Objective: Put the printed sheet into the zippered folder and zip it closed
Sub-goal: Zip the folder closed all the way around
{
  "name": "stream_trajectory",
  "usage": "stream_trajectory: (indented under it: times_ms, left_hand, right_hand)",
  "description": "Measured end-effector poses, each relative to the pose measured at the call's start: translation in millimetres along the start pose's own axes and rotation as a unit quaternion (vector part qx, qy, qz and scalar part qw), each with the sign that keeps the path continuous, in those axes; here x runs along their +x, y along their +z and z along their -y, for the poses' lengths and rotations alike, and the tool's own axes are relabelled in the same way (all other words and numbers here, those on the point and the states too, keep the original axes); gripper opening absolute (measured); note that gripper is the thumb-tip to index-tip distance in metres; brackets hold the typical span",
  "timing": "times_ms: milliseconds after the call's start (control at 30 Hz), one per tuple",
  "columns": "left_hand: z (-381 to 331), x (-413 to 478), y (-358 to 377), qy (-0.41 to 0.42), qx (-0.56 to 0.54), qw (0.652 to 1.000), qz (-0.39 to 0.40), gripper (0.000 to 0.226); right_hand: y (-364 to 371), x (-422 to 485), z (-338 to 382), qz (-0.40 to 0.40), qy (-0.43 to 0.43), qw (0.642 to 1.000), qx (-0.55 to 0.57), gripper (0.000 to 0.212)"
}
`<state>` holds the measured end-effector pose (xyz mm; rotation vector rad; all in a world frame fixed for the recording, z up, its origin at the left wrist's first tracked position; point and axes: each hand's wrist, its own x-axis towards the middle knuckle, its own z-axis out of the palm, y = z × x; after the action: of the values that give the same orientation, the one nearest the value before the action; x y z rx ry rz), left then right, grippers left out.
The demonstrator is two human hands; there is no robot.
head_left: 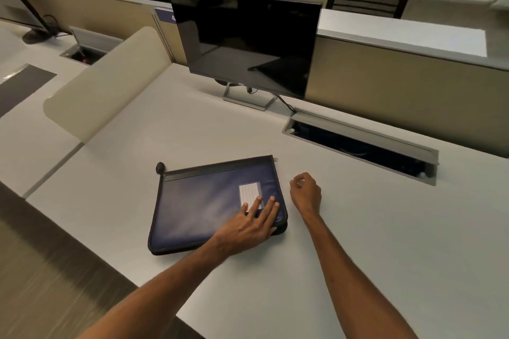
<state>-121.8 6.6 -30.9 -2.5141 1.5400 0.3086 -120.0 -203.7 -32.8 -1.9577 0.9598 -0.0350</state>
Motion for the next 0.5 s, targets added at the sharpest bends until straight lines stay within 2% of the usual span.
stream_trajectory:
  times_ms: [233,400,500]
  left_hand:
    - [-40,38,-20,-0.069,-0.034,0.994,0.073,0.068]
    - [-49,54,-32,-0.076,-0.027,0.994,0.077,0.067]
    - [-40,56,-45,-0.049,-0.023,0.995,0.082,0.067]
  right_hand:
    - [-16,-71,-56,-0.036,0.072,0.996,0.039,0.021]
    - [-14,-105,-64,0.008,0.141,0.986,0.085,0.012]
    - [-4,-118,-56,0.058,0.168,0.980,0.085,0.015]
